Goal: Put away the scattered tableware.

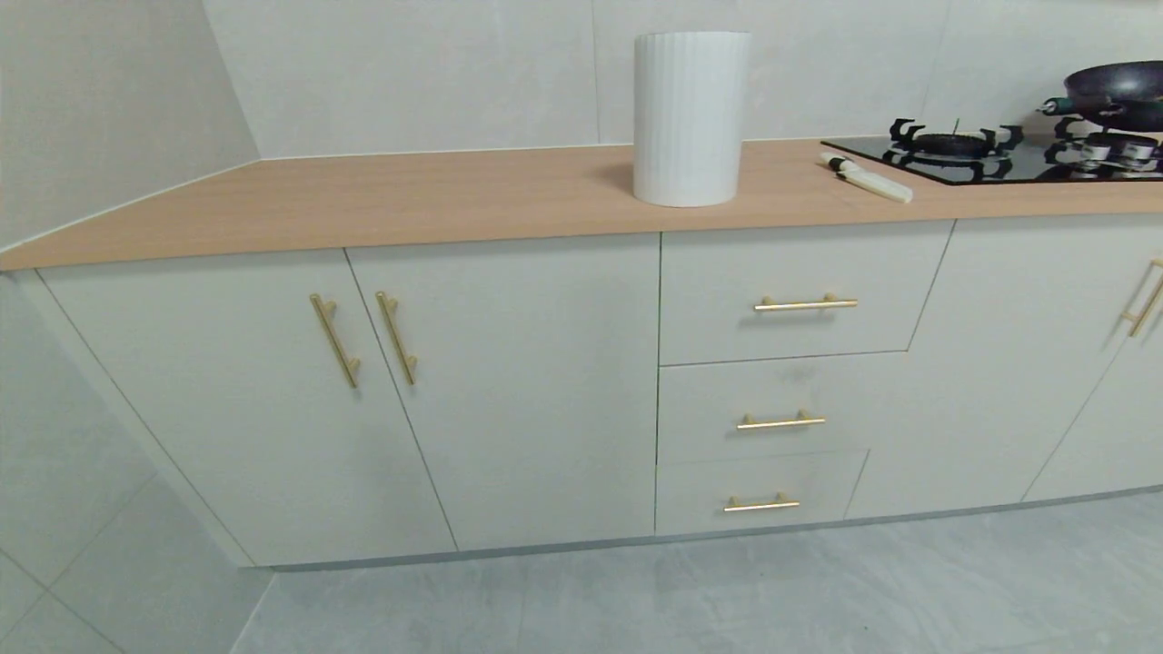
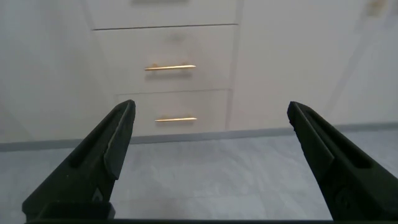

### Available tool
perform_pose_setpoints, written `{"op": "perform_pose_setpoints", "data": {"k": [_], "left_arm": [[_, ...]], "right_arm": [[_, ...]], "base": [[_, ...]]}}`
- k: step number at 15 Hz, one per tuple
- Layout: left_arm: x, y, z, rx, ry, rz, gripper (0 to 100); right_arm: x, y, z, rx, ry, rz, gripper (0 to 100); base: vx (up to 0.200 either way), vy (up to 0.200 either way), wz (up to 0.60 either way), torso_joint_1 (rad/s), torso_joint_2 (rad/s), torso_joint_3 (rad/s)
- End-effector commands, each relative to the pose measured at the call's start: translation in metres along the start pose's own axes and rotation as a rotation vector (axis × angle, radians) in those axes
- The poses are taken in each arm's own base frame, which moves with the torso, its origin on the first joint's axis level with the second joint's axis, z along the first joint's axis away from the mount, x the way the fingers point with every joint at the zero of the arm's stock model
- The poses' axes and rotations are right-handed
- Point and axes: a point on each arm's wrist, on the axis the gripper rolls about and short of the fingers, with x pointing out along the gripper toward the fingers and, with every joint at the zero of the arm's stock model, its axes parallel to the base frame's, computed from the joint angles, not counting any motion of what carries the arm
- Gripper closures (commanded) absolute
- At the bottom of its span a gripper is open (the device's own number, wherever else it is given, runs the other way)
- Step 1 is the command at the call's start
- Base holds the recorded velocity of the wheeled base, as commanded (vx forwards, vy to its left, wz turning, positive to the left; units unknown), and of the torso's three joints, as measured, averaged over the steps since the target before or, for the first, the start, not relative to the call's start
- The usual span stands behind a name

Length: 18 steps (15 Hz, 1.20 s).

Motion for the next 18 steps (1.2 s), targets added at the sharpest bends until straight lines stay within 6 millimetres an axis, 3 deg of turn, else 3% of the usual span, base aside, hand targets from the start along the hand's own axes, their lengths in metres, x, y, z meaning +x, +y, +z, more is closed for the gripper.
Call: {"op": "perform_pose_setpoints", "data": {"k": [1, 9, 18], "left_arm": [[-0.0001, 0.0, 0.0004, 0.0, -0.002, 0.001, 0], [0.0, 0.0, 0.0, 0.0, 0.0, 0.001, 0], [0.0, 0.0, 0.0, 0.0, 0.0, 0.001, 0]], "right_arm": [[0.0001, 0.0, 0.0001, -0.001, 0.002, 0.001, 0], [0.0001, 0.0, 0.0001, -0.001, 0.002, 0.001, 0], [0.0001, 0.0, 0.0001, -0.001, 0.002, 0.001, 0]], "base": [[0.0, 0.0, 0.0, 0.0, 0.0, 0.0], [0.0, 0.0, 0.0, 0.0, 0.0, 0.0], [0.2, 0.0, 0.0, 0.001, 0.0, 0.002]]}}
